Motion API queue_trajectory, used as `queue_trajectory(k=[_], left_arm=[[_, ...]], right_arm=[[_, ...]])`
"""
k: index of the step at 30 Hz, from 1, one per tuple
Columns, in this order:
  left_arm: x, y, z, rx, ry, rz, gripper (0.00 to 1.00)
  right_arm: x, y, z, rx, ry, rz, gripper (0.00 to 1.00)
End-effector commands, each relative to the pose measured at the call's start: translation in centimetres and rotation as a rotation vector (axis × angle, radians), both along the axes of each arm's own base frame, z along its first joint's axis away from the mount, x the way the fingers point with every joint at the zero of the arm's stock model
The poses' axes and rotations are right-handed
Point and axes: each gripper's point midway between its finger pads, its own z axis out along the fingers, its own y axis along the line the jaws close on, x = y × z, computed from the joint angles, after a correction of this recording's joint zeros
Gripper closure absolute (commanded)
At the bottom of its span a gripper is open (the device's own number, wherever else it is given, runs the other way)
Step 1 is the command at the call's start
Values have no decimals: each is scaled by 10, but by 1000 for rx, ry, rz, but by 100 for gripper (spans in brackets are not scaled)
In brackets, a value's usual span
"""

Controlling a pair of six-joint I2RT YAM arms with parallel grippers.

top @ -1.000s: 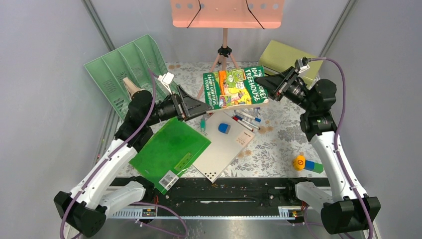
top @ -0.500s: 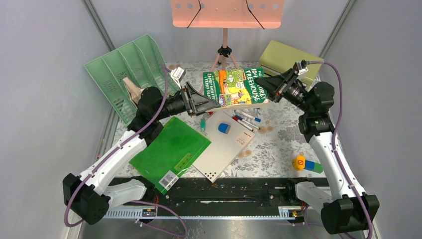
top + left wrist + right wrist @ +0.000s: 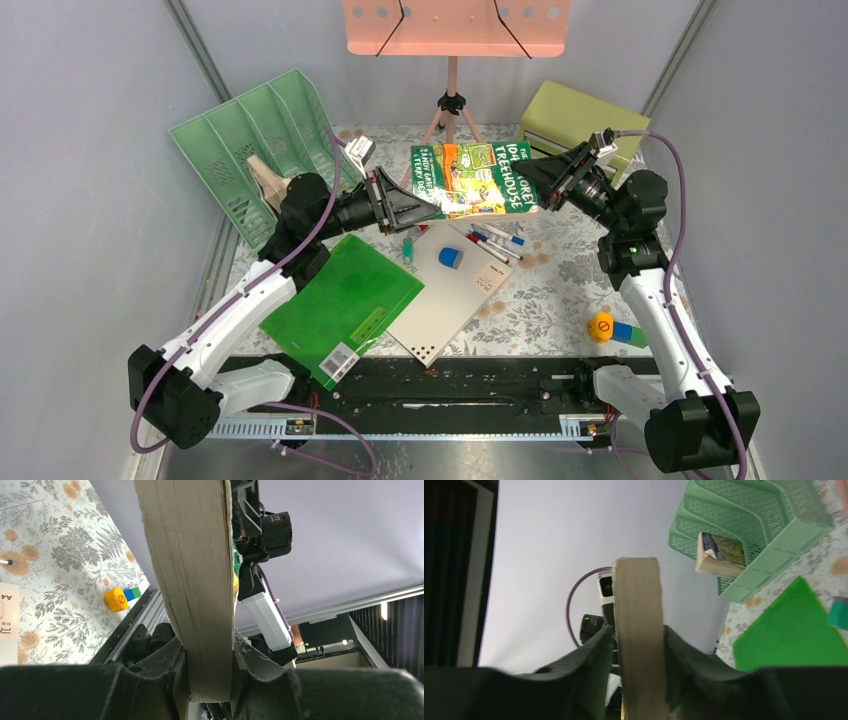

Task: Organize the desk
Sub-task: Place the book in the storage box.

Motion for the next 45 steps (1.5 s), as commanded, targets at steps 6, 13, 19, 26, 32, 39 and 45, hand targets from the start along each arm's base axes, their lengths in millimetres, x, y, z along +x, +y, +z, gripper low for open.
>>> queue_trajectory(k=[6, 13, 19, 26, 32, 39, 45], left_arm=[[9, 18, 17, 71, -109, 152, 100], [13, 43, -14, 231, -60, 242, 100], [15, 81, -45, 434, -2, 358, 100], [14, 133, -59, 704, 5, 491, 100], [13, 167, -65, 911, 24, 560, 100], [5, 213, -69, 1161, 97, 650, 100], [1, 236, -78, 1291, 179, 699, 100]], right_arm=[[-8, -3, -33, -148, 49, -23, 11], [-12, -11, -87, -304, 209, -45, 1], [-20, -18, -119, -399, 295, -50, 1], [-29, -24, -149, -499, 355, -33, 0], [-38, -32, -182, -600, 425, -7, 0], [-46, -39, -206, -677, 467, 15, 1], [-51, -44, -221, -728, 495, 32, 1]])
